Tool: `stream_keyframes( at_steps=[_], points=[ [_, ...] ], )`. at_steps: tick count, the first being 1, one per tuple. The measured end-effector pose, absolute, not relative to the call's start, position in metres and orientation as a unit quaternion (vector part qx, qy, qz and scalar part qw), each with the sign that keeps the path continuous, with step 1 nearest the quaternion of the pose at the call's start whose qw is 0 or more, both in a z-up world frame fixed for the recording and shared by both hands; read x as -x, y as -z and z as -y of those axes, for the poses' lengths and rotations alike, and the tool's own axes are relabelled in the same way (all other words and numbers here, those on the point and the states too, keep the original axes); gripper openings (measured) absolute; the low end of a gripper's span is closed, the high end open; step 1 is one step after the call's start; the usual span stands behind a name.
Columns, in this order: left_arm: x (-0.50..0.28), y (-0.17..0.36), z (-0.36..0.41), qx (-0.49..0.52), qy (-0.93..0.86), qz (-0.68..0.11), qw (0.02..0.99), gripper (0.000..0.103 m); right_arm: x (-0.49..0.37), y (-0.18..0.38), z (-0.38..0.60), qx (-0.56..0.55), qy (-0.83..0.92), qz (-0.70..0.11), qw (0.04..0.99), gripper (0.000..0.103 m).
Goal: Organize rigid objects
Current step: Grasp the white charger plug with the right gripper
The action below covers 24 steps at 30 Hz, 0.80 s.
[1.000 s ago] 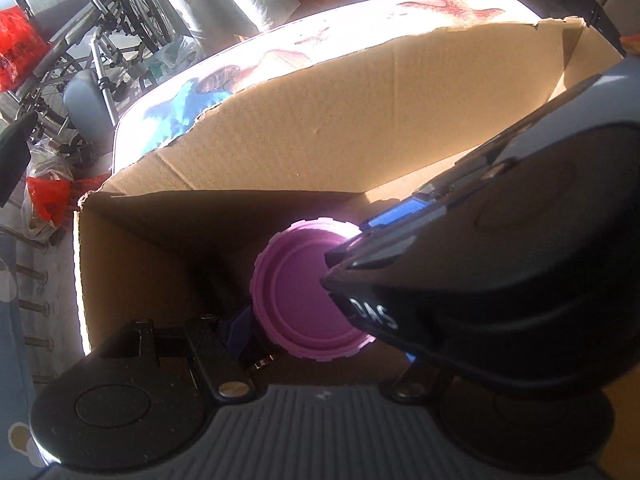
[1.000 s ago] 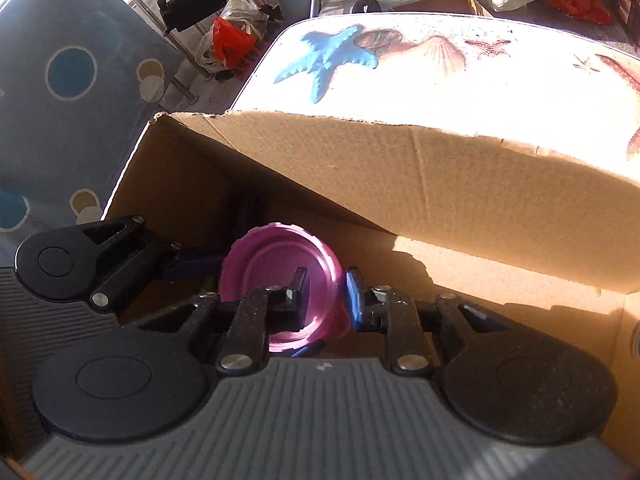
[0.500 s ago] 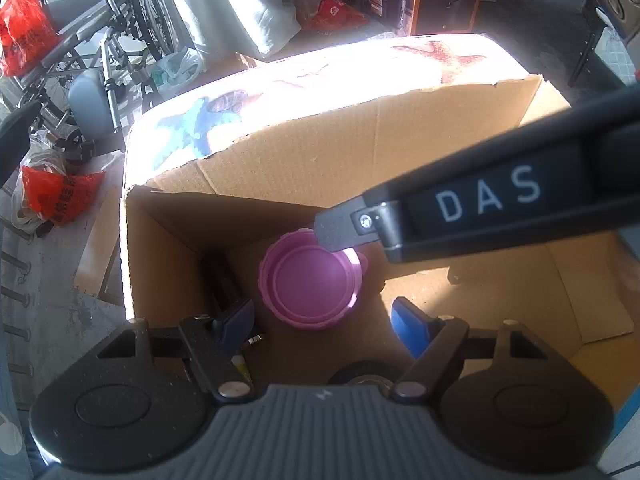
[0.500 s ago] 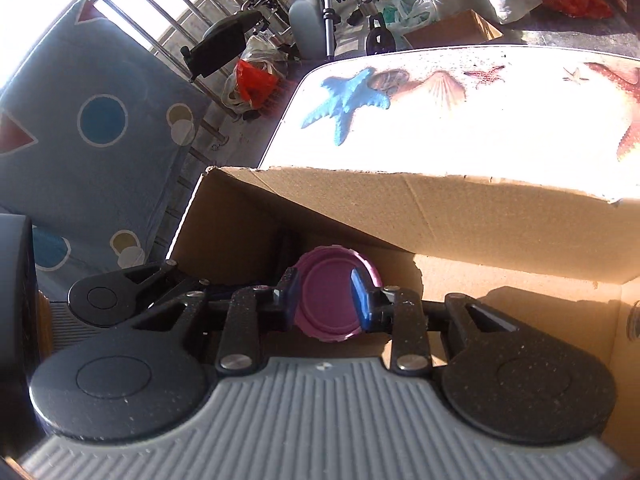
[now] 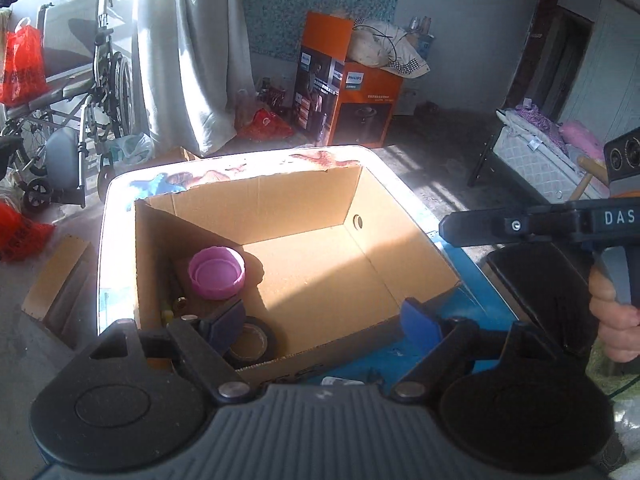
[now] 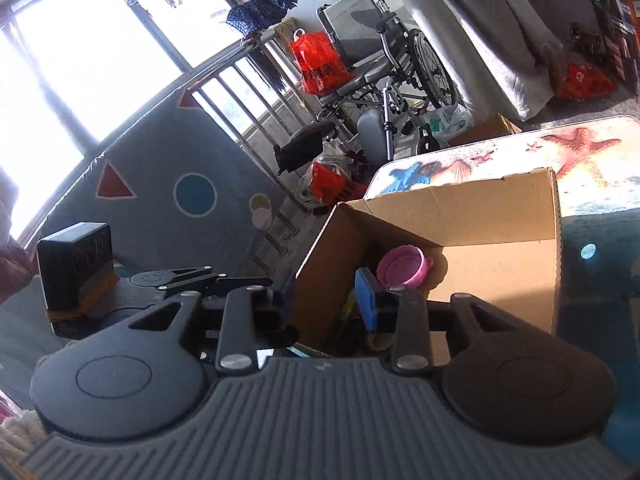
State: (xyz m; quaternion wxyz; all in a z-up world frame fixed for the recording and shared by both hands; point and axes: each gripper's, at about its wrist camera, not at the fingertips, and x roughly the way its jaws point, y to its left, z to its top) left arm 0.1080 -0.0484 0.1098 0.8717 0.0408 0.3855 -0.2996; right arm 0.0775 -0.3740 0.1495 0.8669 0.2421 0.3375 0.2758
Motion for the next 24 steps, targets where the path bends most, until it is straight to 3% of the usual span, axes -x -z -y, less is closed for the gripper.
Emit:
stream_keyframes(
  at_steps=[9, 15, 24],
  points=[
    [-0.041, -0.026, 0.072, -0.084, 0.242, -0.333, 0.907, 0.084, -0.010, -0.075, 0.369, -0.241, -0.224, -0.351, 0.877, 0.033],
    [-0.045, 0.003, 0.082, -0.131, 0.237, -0.324, 0.906, 0.070, -0.020, -0.020, 0.343, -0.270, -0.213, -0.388, 0.855, 0.033],
    [-0.068, 0.016, 0.094, -0.150, 0.253, -0.344, 0.892, 0.047, -0.047, 0.018, 0.327, -0.306, -0.195, -0.426, 0.829, 0.027]
  ],
)
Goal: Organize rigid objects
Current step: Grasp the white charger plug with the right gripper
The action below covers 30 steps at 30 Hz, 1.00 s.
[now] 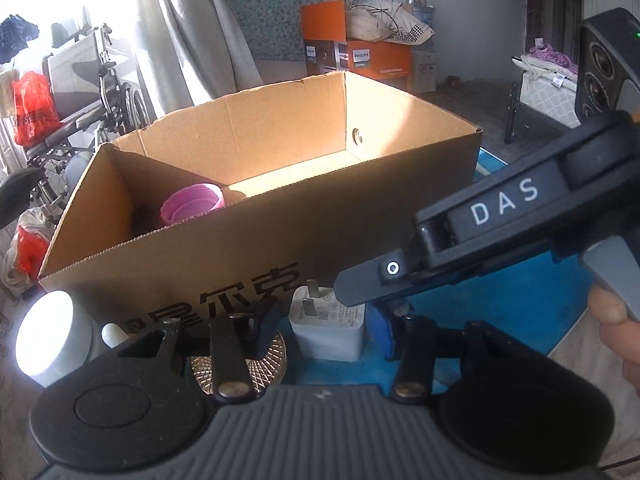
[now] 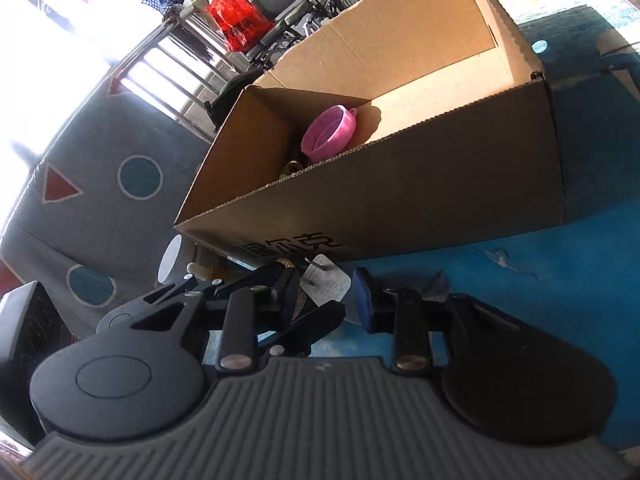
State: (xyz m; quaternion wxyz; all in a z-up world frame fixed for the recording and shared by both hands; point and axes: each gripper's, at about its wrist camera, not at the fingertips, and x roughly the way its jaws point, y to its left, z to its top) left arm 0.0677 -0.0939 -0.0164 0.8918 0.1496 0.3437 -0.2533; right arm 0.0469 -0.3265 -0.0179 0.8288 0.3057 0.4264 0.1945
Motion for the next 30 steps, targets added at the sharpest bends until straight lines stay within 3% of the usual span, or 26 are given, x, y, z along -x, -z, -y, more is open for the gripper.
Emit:
stream_keyframes(
  at_steps=[9, 25, 30],
  points=[
    [-0.070, 0.021, 0.099, -0.134, 0.253, -0.361, 0.887, 0.045, -0.058, 0.033, 0.323, -0.322, -0.191, -0.443, 0.815, 0.022],
    [-0.038, 0.030, 0.132, -0.127, 0.325, -0.360, 0.865, 0.046, -0.025, 0.034, 0.358, -0.329, -0.136, -0.438, 0.826, 0.022],
    [-0.037, 0.032, 0.137, -0.129, 0.327, -0.359, 0.864, 0.052, -0.015, 0.038, 0.369, -0.345, -0.123, -0.432, 0.824, 0.023]
  ],
)
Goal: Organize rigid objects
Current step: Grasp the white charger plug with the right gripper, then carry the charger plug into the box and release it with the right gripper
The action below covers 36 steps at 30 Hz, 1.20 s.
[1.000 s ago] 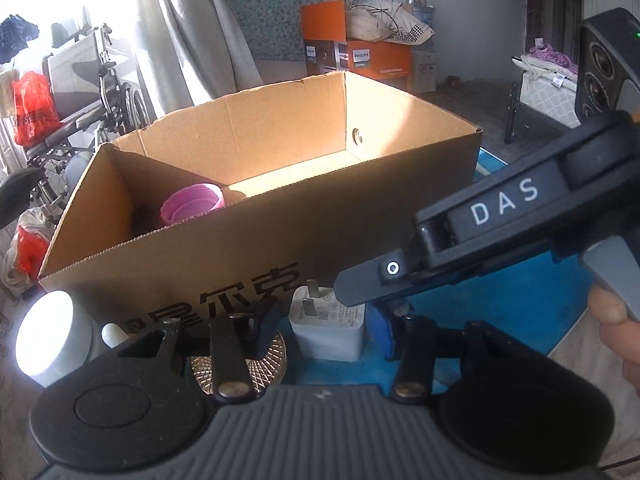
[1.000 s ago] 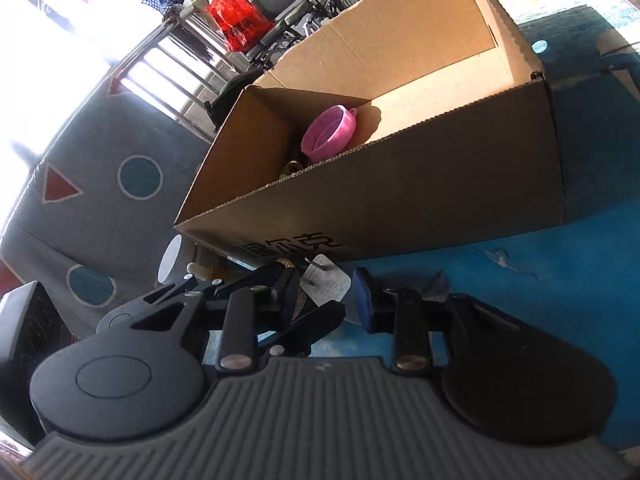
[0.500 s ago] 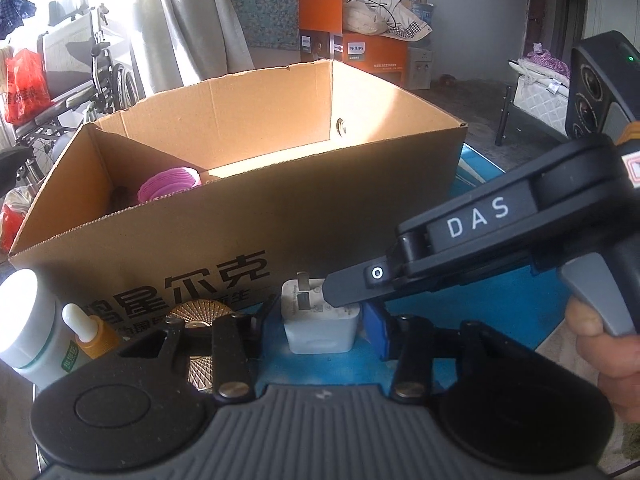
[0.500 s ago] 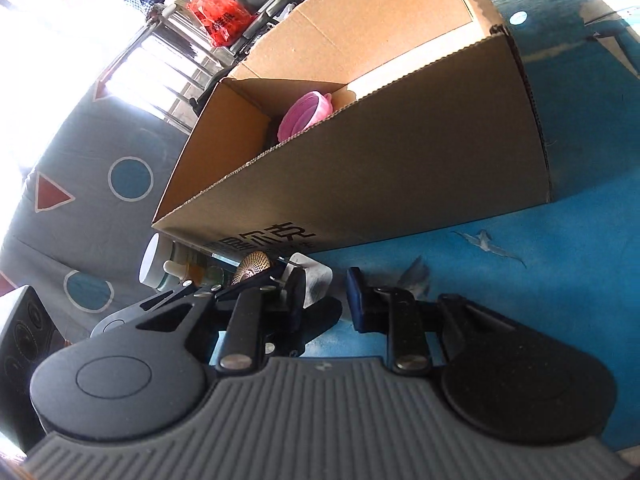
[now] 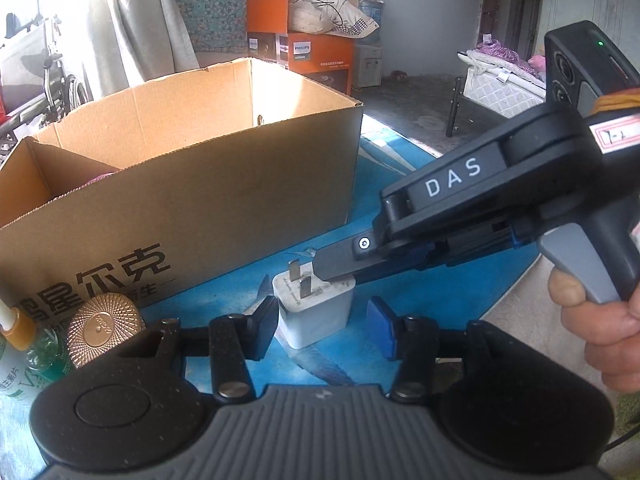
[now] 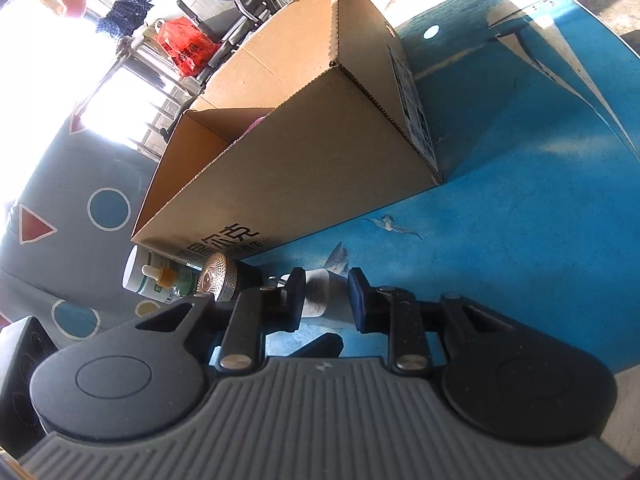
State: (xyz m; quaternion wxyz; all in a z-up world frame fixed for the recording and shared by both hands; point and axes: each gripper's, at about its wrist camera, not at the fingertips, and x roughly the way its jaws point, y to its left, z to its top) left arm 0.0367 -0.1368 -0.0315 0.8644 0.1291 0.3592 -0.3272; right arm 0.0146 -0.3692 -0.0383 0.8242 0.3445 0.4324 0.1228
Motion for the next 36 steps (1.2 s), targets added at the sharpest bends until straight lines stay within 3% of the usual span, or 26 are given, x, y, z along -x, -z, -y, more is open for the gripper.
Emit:
stream_keyframes(
  at_steps=[25, 36],
  points=[
    [-0.051, 0.049, 0.150, -0.125, 0.304, -0.373, 0.868, 0.047, -0.011, 0.043, 0.369, -0.354, -0.123, -0.426, 0.824, 0.029],
    [-0.036, -0.008, 0.130, -0.130, 0.278, -0.330, 0.893, 0.047, -0.002, -0.005, 0.353, -0.330, -0.151, -0.388, 0.847, 0.029]
  ],
)
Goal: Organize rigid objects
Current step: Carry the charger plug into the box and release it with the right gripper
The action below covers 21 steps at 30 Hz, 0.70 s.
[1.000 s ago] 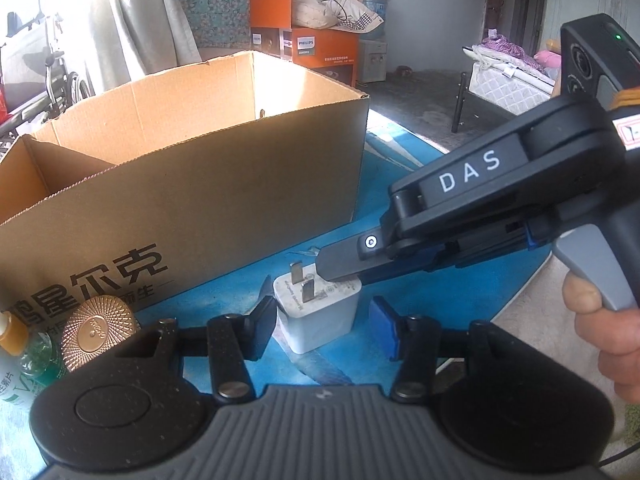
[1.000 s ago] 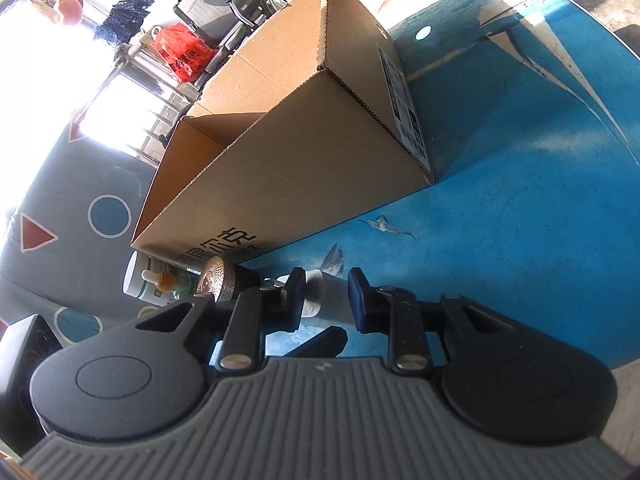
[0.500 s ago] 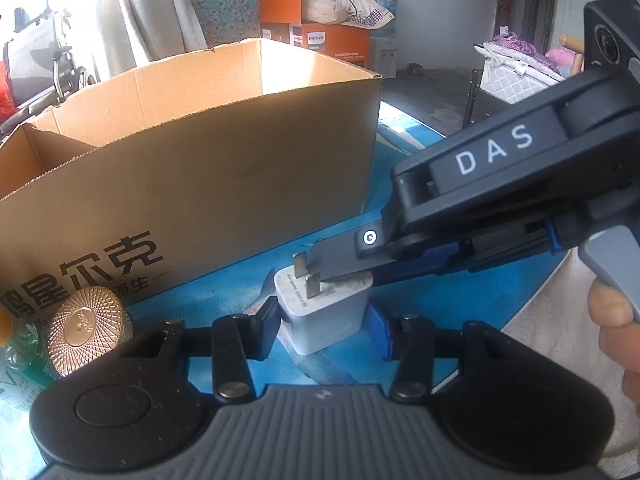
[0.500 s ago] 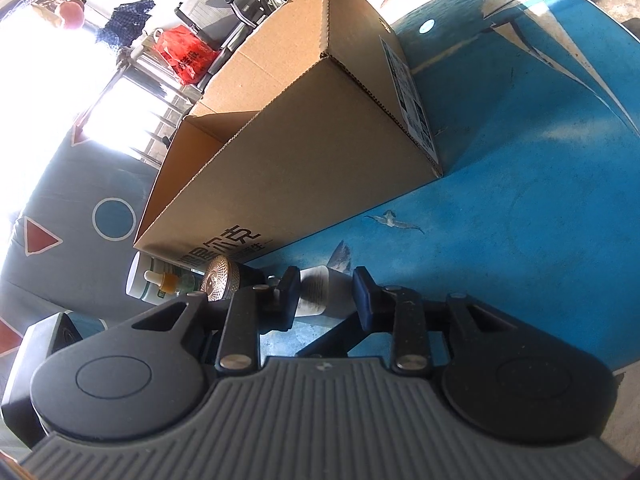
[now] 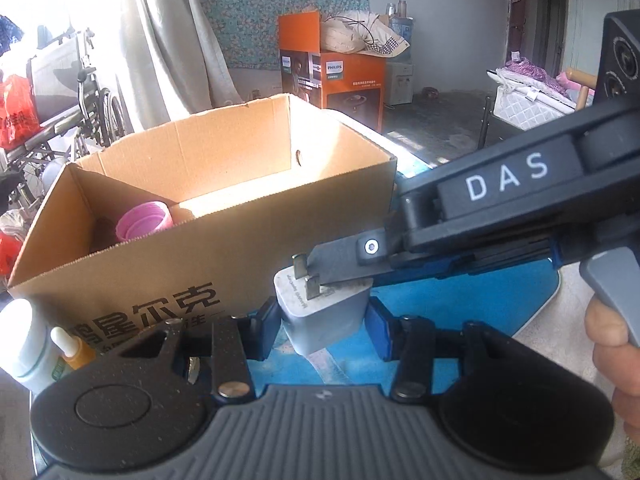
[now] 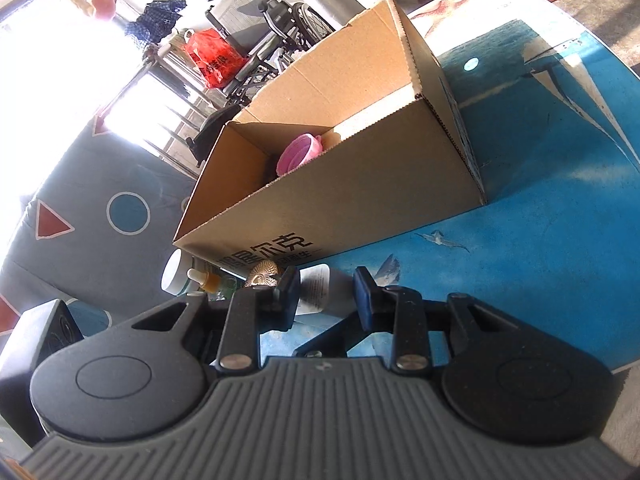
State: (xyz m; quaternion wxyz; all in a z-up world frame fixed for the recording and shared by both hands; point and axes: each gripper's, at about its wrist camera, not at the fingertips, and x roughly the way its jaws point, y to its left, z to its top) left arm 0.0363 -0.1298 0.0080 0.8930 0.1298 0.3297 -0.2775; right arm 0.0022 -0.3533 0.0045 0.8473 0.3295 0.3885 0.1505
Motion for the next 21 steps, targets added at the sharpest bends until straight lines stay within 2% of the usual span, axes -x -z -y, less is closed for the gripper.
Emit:
stream_keyframes(
  at_steps=[6, 11, 16, 21],
  points=[
    [-0.068, -0.065, 0.114, -0.110, 0.263, -0.301, 0.910, 0.047, -0.023, -0.063, 0.340, -0.288, -0.191, -0.336, 0.876, 0.029],
    [-0.112, -0.087, 0.110, -0.080, 0.248, -0.309, 0.915, 0.047, -0.072, -0.100, 0.332, -0.255, -0.209, -0.326, 0.886, 0.029],
    [-0.166, -0.084, 0.117, -0.058, 0.230, -0.348, 0.907, 0.047, -0.138, -0.109, 0.335, -0.267, -0.207, -0.358, 0.871, 0.030],
    [-0.224, -0.061, 0.126, -0.045, 0.208, -0.408, 0.888, 0.047, -0.205, -0.085, 0.340, -0.279, -0.199, -0.409, 0.845, 0.030]
  ],
)
